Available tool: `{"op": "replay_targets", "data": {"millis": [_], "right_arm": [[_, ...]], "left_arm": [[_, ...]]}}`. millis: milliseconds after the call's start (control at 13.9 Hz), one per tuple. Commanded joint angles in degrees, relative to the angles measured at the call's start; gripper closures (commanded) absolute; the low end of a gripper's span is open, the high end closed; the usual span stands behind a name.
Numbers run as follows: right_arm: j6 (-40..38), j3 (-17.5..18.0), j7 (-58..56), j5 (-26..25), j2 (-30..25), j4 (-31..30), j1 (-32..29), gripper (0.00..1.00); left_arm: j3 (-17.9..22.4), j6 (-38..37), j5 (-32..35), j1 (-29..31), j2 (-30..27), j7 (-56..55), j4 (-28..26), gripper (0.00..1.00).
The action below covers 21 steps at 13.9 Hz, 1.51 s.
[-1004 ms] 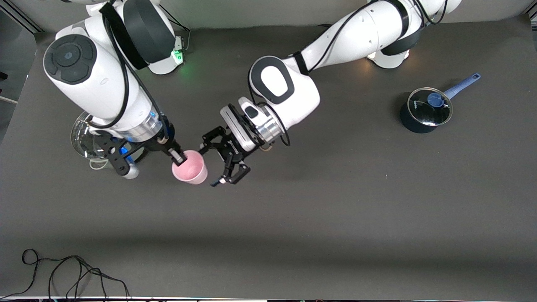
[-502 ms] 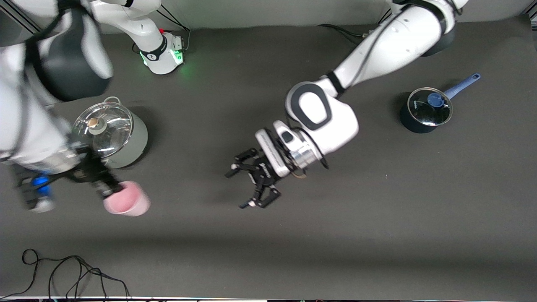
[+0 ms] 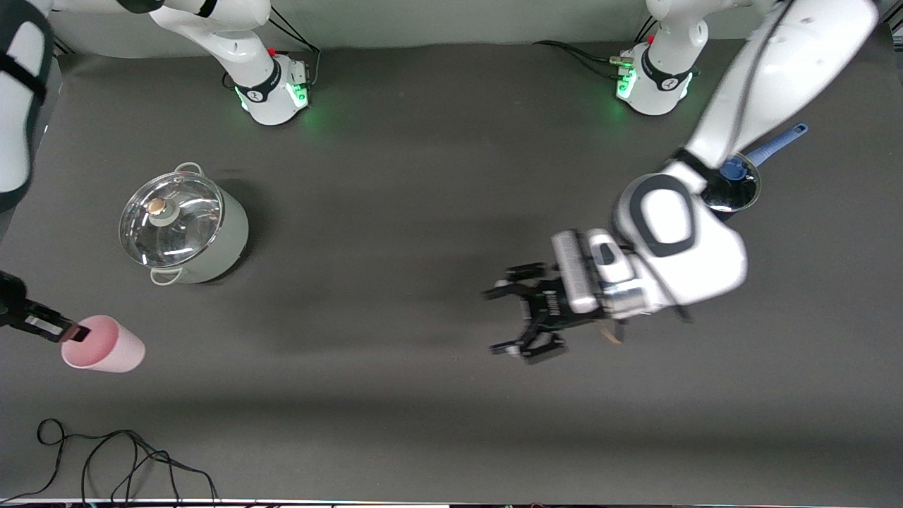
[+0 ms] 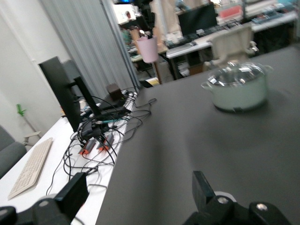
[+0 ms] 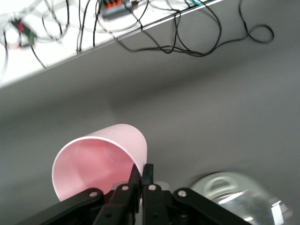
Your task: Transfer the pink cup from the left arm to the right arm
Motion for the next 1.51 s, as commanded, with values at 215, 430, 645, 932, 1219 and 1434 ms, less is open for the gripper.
{"op": "replay_targets", "data": {"millis": [215, 430, 645, 932, 1219, 1434], "right_arm": [[2.8, 0.3, -28.7, 1.0, 1.9, -5.7, -6.2, 1.00], [6.0, 0.4, -31.0, 0.1, 6.3, -5.9, -5.7, 1.00], [11.7, 0.5, -30.9, -0.1, 11.2, -5.9, -5.0, 1.00], [16.6, 0.5, -30.8, -0.1, 16.4, -5.9, -4.1, 1.00], [19.3, 0.6, -30.9, 0.1, 20.1, -5.8, -4.0, 1.00], [20.0, 0.6, -31.1, -0.3, 21.6, -5.7, -4.1, 0.88]], "left_arm": [[1.3, -24.0, 18.3, 12.9, -11.9, -8.8, -2.4, 0.00], [1.3, -36.8, 29.9, 16.1, -15.1, -10.1, 1.4, 0.00], [1.4, -46.3, 38.7, 18.9, -17.0, -10.2, 5.7, 0.00], [1.4, -54.3, 51.2, 20.1, -17.4, -13.7, 10.5, 0.00], [1.3, -61.9, 60.2, 20.0, -17.7, -23.3, 13.6, 0.00], [1.5, -63.0, 62.0, 20.2, -20.0, -34.6, 14.1, 0.00]]}}
